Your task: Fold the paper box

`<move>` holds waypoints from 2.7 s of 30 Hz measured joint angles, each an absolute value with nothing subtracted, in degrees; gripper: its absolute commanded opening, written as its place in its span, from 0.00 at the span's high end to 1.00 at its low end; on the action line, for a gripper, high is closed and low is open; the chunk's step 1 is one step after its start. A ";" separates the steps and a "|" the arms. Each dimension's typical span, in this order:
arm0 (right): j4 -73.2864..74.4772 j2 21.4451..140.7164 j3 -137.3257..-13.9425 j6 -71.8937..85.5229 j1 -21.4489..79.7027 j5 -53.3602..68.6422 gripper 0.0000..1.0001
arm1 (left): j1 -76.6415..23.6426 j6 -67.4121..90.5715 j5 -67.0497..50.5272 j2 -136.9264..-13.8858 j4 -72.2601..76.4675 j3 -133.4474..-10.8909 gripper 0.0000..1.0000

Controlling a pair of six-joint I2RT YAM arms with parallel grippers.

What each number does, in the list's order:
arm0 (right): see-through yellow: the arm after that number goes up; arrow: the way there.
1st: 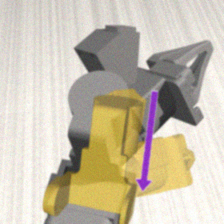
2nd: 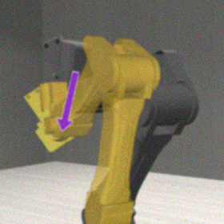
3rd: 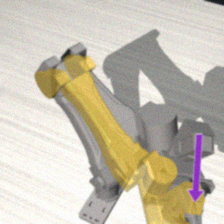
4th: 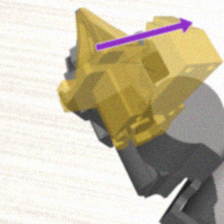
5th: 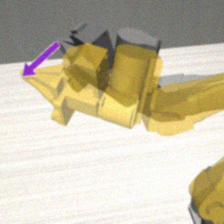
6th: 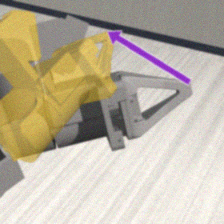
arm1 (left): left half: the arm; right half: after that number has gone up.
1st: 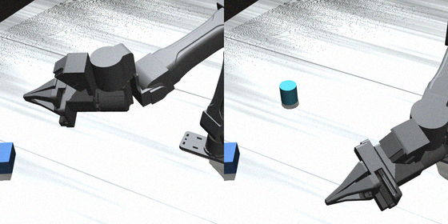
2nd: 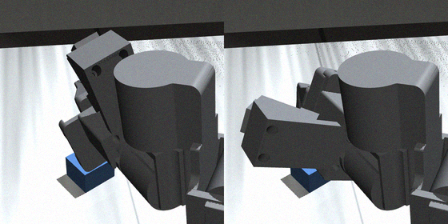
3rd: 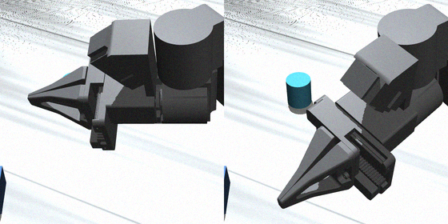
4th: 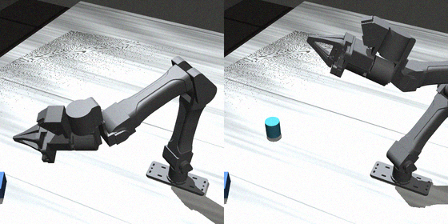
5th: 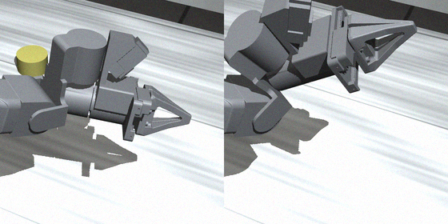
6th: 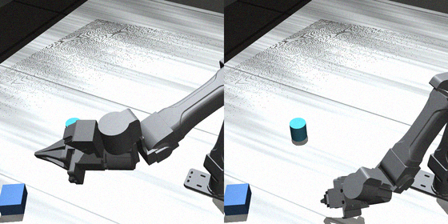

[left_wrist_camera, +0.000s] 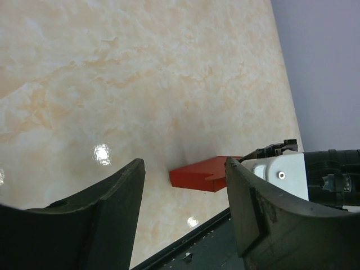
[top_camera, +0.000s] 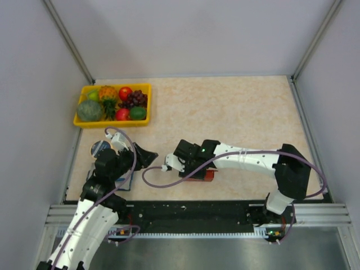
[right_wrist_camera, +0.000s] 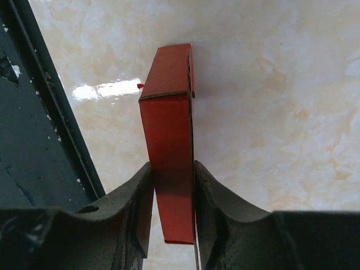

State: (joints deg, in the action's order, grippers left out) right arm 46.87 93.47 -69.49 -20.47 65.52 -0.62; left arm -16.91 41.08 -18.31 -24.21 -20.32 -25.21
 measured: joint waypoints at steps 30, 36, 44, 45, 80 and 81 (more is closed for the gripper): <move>44.47 92.92 -67.16 -24.47 62.46 4.86 0.89 | -36.95 30.41 -15.84 -38.20 -1.69 -17.41 0.48; 42.81 90.87 -64.79 -24.86 62.35 5.45 0.85 | -41.60 27.24 -11.79 -38.50 15.59 -9.63 0.55; 37.74 84.40 -58.74 -23.33 62.33 6.90 0.87 | -41.74 30.30 -7.64 -31.33 27.44 -2.52 0.47; 37.23 83.74 -58.11 -23.05 62.33 7.29 0.87 | -41.74 31.00 -7.11 -28.91 28.91 -2.50 0.47; 37.36 77.28 -57.10 -19.90 55.70 21.52 0.90 | -43.29 8.93 -27.88 -47.81 43.55 -7.46 0.53; 37.30 77.28 -57.21 -19.90 55.70 21.69 0.90 | -43.33 8.43 -27.90 -47.92 43.11 -7.77 0.53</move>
